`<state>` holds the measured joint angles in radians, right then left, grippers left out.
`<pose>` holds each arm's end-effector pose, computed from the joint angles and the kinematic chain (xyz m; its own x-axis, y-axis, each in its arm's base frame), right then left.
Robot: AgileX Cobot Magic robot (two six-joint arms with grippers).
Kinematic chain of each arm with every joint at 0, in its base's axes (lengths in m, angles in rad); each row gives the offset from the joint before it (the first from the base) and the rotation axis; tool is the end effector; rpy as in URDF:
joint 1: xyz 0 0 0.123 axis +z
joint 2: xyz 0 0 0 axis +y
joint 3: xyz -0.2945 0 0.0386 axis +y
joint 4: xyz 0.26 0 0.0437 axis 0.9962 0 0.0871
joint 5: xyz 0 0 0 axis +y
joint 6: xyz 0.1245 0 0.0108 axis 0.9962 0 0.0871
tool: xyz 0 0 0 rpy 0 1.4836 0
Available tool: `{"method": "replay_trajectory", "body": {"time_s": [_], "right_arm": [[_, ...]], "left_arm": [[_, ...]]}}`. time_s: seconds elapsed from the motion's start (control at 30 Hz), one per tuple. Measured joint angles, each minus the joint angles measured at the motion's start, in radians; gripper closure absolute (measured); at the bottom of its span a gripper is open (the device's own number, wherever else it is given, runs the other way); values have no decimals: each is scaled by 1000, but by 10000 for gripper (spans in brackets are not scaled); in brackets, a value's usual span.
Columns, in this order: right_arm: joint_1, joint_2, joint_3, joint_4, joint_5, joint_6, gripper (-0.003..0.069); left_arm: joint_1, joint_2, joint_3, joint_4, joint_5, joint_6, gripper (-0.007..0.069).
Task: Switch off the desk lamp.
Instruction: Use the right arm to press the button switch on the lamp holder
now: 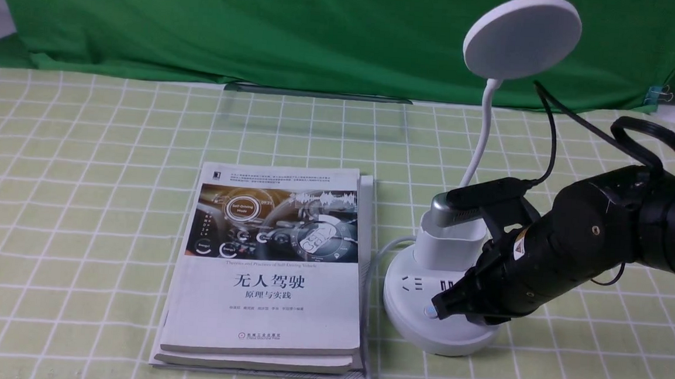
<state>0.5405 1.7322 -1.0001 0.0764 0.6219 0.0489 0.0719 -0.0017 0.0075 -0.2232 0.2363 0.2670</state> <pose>0.2934 0.1825 0.1471 -0.8710 -0.3936 -0.2941 -0.4317 0.8989 0.0755 0.0893 -0.0001 0.1847 -0.1492 0.0391 -0.9880 -0.0132 0.9990 0.0415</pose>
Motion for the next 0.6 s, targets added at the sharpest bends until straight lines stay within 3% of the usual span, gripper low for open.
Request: {"method": "replay_trajectory", "body": {"time_s": [0.6], "right_arm": [[0,-92,3,0,-13,0,629]], "left_arm": [[0,0,0,0,0,0,623]]}}
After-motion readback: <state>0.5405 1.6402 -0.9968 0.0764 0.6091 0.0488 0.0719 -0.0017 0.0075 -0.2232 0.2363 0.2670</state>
